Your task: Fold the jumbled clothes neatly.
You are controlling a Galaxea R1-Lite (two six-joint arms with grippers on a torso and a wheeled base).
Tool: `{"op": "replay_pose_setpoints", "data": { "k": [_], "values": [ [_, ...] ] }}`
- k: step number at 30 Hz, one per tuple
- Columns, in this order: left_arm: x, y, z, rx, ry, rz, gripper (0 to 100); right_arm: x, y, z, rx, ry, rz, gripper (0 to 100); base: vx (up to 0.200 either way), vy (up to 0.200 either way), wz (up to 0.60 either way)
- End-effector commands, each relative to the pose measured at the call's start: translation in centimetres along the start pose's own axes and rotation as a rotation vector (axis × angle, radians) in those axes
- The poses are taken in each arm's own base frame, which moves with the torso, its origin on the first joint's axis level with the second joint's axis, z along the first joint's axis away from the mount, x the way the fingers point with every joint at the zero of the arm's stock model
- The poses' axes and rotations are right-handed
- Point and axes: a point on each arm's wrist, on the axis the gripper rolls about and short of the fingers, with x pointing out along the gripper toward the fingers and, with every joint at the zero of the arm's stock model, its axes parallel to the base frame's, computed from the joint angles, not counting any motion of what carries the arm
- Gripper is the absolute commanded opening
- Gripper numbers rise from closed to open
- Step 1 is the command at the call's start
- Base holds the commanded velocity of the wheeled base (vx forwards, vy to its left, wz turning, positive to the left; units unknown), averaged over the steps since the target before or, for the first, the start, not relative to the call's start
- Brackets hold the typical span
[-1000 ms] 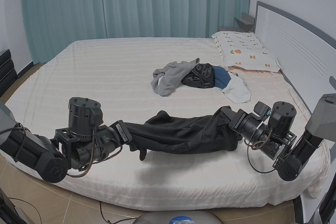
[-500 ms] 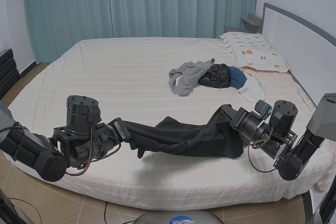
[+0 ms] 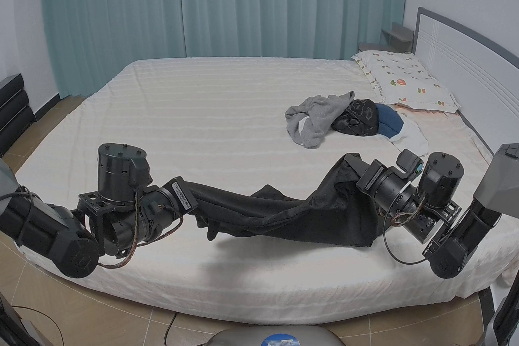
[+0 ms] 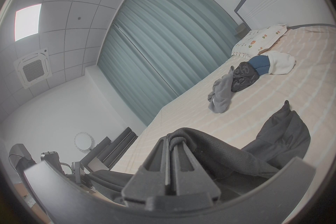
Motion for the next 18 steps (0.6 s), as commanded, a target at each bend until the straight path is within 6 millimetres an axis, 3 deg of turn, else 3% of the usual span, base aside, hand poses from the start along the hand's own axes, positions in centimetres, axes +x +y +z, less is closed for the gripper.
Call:
{"op": "replay_pose_setpoints", "data": {
  "k": [1,18],
  "values": [
    [-0.15,-0.06,0.22,-0.003,-0.008,-0.004,0,0.03,0.02,0.07,0.000,-0.003,0.001,0,0.000,0.200,0.00],
    [-0.59,-0.26,0.56,-0.004,-0.023,-0.015,0,-0.14,0.45,0.70,0.001,-0.035,0.021,0,0.000,0.200,0.00]
  ]
}}
